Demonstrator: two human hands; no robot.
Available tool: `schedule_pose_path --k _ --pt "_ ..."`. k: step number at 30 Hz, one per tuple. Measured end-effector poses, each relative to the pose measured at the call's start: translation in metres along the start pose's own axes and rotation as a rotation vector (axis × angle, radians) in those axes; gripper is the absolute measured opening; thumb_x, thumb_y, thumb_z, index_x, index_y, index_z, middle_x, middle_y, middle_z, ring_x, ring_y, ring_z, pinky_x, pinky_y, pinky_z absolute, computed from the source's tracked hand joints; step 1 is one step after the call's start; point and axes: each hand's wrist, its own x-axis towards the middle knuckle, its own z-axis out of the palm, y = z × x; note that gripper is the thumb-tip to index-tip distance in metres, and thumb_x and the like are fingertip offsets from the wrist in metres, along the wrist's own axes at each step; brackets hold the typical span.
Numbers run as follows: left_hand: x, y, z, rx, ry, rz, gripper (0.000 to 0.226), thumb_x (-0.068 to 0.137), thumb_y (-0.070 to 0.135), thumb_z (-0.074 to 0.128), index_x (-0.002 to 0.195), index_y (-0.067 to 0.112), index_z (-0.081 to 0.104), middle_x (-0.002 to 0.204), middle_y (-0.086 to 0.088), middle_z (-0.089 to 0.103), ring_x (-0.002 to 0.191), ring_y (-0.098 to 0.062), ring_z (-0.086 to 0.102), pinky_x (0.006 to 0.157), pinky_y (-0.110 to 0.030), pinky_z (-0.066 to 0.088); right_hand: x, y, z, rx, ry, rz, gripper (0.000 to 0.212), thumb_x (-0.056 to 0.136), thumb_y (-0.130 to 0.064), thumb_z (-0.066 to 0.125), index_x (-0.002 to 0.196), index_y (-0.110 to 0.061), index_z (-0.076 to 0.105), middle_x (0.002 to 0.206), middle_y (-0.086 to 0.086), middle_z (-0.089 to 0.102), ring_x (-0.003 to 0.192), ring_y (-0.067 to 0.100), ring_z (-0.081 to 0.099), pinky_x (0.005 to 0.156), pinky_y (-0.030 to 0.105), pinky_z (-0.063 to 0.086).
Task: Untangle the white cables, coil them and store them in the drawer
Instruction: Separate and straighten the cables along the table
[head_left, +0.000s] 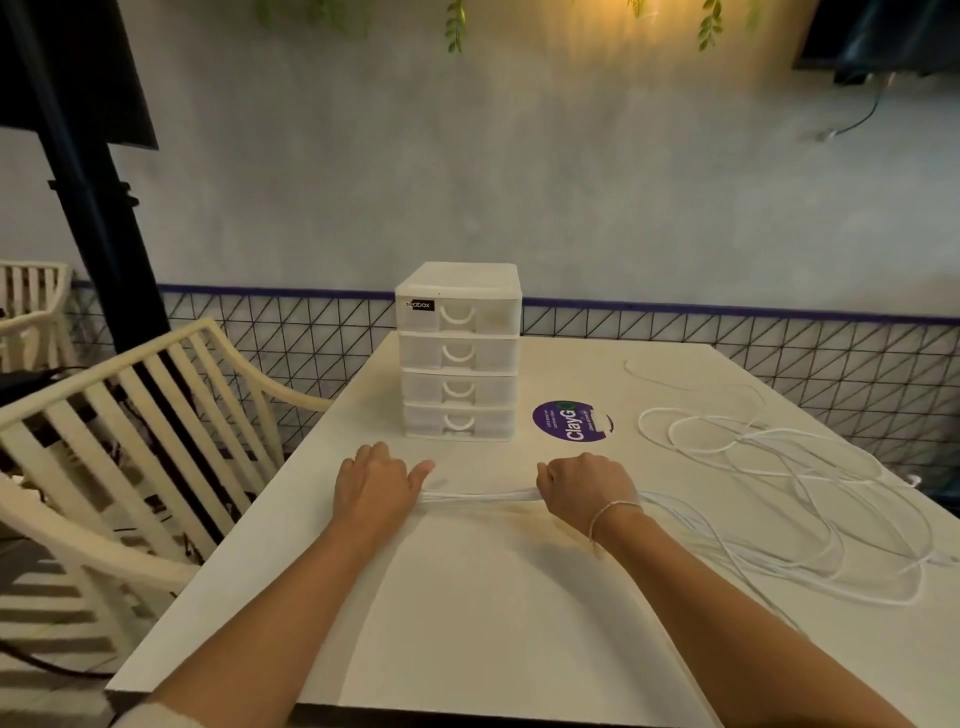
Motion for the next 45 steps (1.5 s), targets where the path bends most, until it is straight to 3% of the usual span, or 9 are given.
schedule_pose_path --k 5,8,11,14,20,25,31,39,45 --pt "0.003 -0.002 -0.007 -0.189 0.025 -0.087 0.045 0.101 0.037 0.028 0.109 0.007 0.06 0.115 -0.011 0.056 0.114 -0.027 0.046 0.094 -0.037 0.036 0.001 0.002 -0.001 -0.03 0.027 -0.021 0.031 0.101 -0.025 0.029 0.081 -0.014 0.05 0.093 0.008 0.067 0.073 0.025 0.055 0.068 0.028 0.043" --pt "0.005 0.032 -0.02 -0.329 0.074 0.056 0.035 0.101 0.024 0.03 0.109 0.006 0.06 0.117 -0.011 0.058 0.114 -0.027 0.047 0.092 -0.032 0.036 0.001 0.001 -0.002 -0.038 0.055 -0.002 0.035 0.1 -0.026 0.028 0.072 -0.014 0.045 0.083 0.009 0.063 0.07 0.025 0.05 0.064 0.027 0.038" --pt "0.0 0.077 -0.02 -0.505 -0.061 0.232 0.035 0.101 0.021 0.03 0.108 0.006 0.06 0.114 -0.013 0.06 0.11 -0.028 0.051 0.09 -0.033 0.037 0.0 -0.001 -0.002 -0.057 0.104 -0.015 0.034 0.1 -0.026 0.027 0.075 -0.015 0.047 0.077 0.006 0.056 0.068 0.027 0.047 0.062 0.029 0.036" --pt "-0.005 0.098 -0.013 -0.588 -0.212 0.252 0.04 0.102 0.029 0.028 0.106 0.006 0.06 0.108 -0.015 0.064 0.103 -0.032 0.058 0.087 -0.038 0.045 0.0 0.001 -0.003 -0.082 0.152 -0.056 0.037 0.101 -0.027 0.026 0.092 -0.013 0.059 0.092 0.009 0.066 0.07 0.028 0.048 0.064 0.028 0.034" --pt "-0.009 0.099 -0.004 -0.386 -0.232 0.262 0.049 0.102 0.038 0.021 0.111 0.007 0.058 0.113 -0.016 0.063 0.105 -0.034 0.055 0.085 -0.039 0.043 0.004 0.012 0.002 0.079 0.093 -0.051 0.046 0.1 -0.042 0.025 0.098 -0.013 0.061 0.098 0.01 0.067 0.079 0.026 0.056 0.068 0.028 0.038" --pt "-0.008 0.072 0.002 -0.291 -0.183 0.221 0.05 0.102 0.041 0.02 0.115 0.01 0.057 0.114 -0.014 0.063 0.109 -0.032 0.054 0.088 -0.036 0.04 -0.002 0.068 -0.001 0.095 0.013 0.07 0.045 0.099 -0.042 0.027 0.065 -0.018 0.043 0.105 0.016 0.065 0.102 0.033 0.057 0.075 0.033 0.037" --pt "-0.019 0.089 -0.005 -0.226 -0.185 0.27 0.05 0.102 0.042 0.02 0.116 0.011 0.057 0.114 -0.013 0.064 0.109 -0.032 0.055 0.088 -0.035 0.039 -0.009 0.099 -0.011 -0.11 0.021 0.118 0.055 0.094 -0.059 0.023 0.059 -0.022 0.042 0.085 0.008 0.063 0.084 0.025 0.059 0.065 0.029 0.038" --pt "-0.025 0.091 -0.022 -0.211 -0.16 0.32 0.052 0.103 0.041 0.017 0.116 0.008 0.056 0.117 -0.013 0.063 0.11 -0.033 0.054 0.088 -0.035 0.039 -0.02 0.104 -0.006 -0.092 -0.017 0.261 0.067 0.091 -0.064 0.02 0.07 -0.015 0.061 0.089 0.007 0.065 0.085 0.024 0.059 0.067 0.028 0.042" --pt "-0.029 0.088 -0.022 -0.199 -0.139 0.321 0.052 0.103 0.04 0.017 0.116 0.008 0.056 0.116 -0.014 0.063 0.11 -0.033 0.055 0.088 -0.036 0.04 -0.027 0.093 0.0 -0.154 -0.094 0.263 0.057 0.096 -0.055 0.029 0.104 -0.012 0.066 0.111 0.008 0.065 0.103 0.025 0.06 0.079 0.03 0.043"
